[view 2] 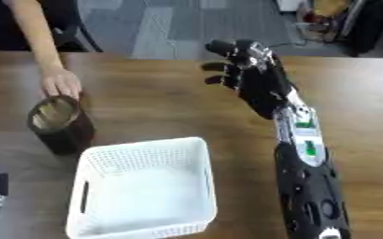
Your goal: Pick up objects on the table and place them in the box.
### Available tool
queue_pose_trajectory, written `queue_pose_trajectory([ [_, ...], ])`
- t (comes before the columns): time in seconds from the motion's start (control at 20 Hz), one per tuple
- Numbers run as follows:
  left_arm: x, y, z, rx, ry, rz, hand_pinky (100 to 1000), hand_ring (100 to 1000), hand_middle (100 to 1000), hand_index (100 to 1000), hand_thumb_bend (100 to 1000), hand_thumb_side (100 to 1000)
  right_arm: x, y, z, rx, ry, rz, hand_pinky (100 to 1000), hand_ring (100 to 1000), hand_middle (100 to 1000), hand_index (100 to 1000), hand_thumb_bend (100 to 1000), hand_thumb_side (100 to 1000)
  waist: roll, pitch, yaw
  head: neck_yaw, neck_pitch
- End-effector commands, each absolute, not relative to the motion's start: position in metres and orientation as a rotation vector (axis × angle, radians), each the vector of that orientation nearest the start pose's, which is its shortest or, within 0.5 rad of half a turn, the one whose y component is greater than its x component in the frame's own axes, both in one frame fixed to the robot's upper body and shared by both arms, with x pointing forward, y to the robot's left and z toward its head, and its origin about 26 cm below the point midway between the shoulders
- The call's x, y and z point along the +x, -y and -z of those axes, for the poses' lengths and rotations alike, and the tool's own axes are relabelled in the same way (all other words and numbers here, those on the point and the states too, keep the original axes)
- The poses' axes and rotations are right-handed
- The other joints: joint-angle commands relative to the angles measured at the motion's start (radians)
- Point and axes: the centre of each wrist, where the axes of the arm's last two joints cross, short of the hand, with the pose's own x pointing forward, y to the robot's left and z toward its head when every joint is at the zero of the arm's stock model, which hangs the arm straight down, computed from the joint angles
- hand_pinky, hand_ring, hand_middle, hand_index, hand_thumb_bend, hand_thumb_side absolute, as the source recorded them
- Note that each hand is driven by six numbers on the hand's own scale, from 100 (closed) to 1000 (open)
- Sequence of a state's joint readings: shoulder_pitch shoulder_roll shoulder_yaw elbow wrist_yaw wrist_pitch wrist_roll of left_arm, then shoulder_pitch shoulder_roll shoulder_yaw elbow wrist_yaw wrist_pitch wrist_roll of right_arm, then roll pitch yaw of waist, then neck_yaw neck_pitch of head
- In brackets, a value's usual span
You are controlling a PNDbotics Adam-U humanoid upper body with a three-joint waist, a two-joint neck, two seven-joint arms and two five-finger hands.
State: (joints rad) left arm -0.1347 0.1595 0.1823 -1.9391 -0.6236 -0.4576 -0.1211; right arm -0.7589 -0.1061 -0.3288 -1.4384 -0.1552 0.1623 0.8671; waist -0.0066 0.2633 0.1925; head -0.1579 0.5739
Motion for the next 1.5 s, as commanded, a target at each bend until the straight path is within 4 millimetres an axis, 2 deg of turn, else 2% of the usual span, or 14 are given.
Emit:
queue_pose_trajectory([
  [0.05,0.283,-0.299,-0.144,0.796,2.292,0.837,100,100,613,839,100,365,0.419,0.266,-0.230,0.651,1.990,-0.733,788,850,984,953,100,1000,0.003,-0.013,-0.003,0.000,-0.011],
  [0.2,0.279,-0.313,-0.162,0.896,2.261,1.028,100,100,654,856,100,236,0.419,0.266,-0.228,0.651,1.982,-0.730,788,850,984,953,100,1000,0.008,-0.021,-0.012,-0.001,-0.006],
  [0.25,0.279,-0.321,-0.175,0.953,2.247,1.139,100,100,697,869,100,152,0.419,0.266,-0.226,0.650,1.976,-0.728,788,850,984,953,100,1000,0.012,-0.028,-0.011,-0.001,0.000],
  [0.3,0.279,-0.329,-0.190,1.015,2.225,1.257,100,100,691,867,100,156,0.419,0.266,-0.224,0.649,1.970,-0.726,788,850,984,953,100,1000,0.015,-0.034,-0.010,0.000,0.005],
  [0.35,0.280,-0.335,-0.203,1.063,2.194,1.377,100,110,753,888,109,155,0.419,0.266,-0.221,0.651,1.963,-0.726,788,850,984,953,100,1000,0.020,-0.040,-0.009,0.001,0.008],
  [0.4,0.282,-0.342,-0.215,1.097,2.159,1.486,100,113,760,890,117,164,0.419,0.265,-0.219,0.654,1.956,-0.728,788,850,984,953,100,1000,0.024,-0.046,-0.008,0.002,0.009],
  [0.45,0.287,-0.349,-0.225,1.116,2.122,1.589,100,123,777,895,164,174,0.418,0.263,-0.217,0.659,1.948,-0.733,788,850,984,953,100,1000,0.028,-0.050,-0.009,0.005,0.010],
  [0.55,0.297,-0.360,-0.238,1.138,2.076,1.706,100,128,785,898,173,177,0.418,0.259,-0.215,0.670,1.937,-0.741,788,850,984,953,100,1000,0.033,-0.055,-0.016,0.009,0.012],
  [0.75,0.310,-0.367,-0.244,1.125,2.097,1.726,100,123,777,895,148,170,0.418,0.256,-0.214,0.680,1.933,-0.749,787,849,984,953,100,1000,0.033,-0.056,-0.030,0.007,0.011],
  [1.15,0.314,-0.369,-0.241,1.069,2.102,1.743,100,118,771,893,128,175,0.418,0.257,-0.216,0.673,1.936,-0.748,788,849,984,953,100,1000,0.036,-0.054,-0.028,0.006,0.010],
  [1.3,0.314,-0.370,-0.242,1.060,2.098,1.752,100,118,771,892,140,176,0.418,0.258,-0.216,0.671,1.935,-0.747,787,849,984,953,100,1000,0.036,-0.054,-0.029,0.007,0.010],
  [1.5,0.321,-0.371,-0.252,1.079,2.076,1.812,100,105,771,886,203,185,0.418,0.258,-0.214,0.674,1.928,-0.751,787,849,984,953,100,1000,0.041,-0.057,-0.034,0.008,0.009],
])
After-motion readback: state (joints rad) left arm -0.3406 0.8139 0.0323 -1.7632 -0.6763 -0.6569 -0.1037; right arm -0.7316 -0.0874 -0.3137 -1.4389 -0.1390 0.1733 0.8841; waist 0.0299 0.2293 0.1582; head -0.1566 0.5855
